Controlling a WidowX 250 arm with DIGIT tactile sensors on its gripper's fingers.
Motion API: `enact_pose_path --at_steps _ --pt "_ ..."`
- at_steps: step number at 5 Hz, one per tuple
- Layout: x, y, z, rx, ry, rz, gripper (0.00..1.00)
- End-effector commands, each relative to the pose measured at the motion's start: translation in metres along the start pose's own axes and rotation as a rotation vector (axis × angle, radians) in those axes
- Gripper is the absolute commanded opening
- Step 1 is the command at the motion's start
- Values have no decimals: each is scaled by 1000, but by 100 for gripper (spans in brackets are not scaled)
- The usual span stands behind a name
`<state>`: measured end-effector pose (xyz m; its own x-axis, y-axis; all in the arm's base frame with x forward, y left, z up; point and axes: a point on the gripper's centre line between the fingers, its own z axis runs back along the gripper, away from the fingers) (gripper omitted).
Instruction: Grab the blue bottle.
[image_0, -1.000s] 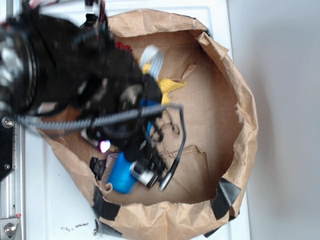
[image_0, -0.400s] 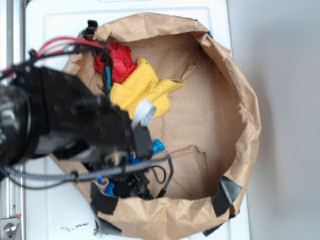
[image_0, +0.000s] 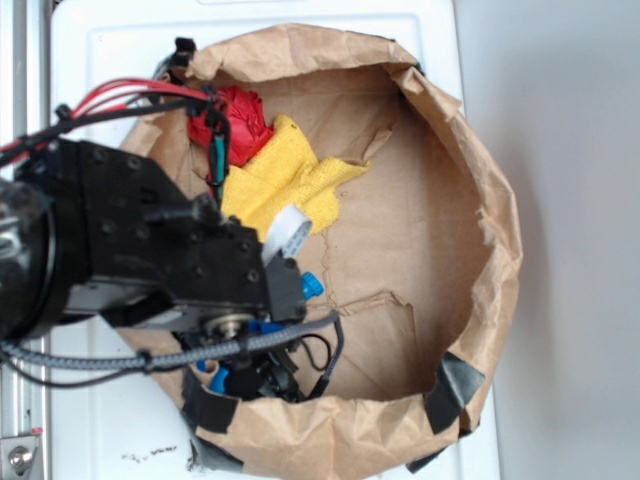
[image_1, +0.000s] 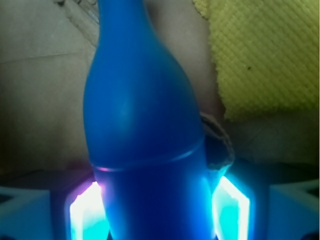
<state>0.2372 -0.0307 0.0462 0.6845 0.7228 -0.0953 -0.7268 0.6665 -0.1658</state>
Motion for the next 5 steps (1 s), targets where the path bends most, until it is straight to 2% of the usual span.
enact_pose_path --at_steps 1,2,3,4,5 --pt "34 -2 72 12 -137 105 0" --pt "61 -7 106 91 -172 159 0" --pt "70 -2 123 106 -229 145 0" --pt "75 7 137 76 -276 165 0" --pt "74 14 145 23 -295 157 0"
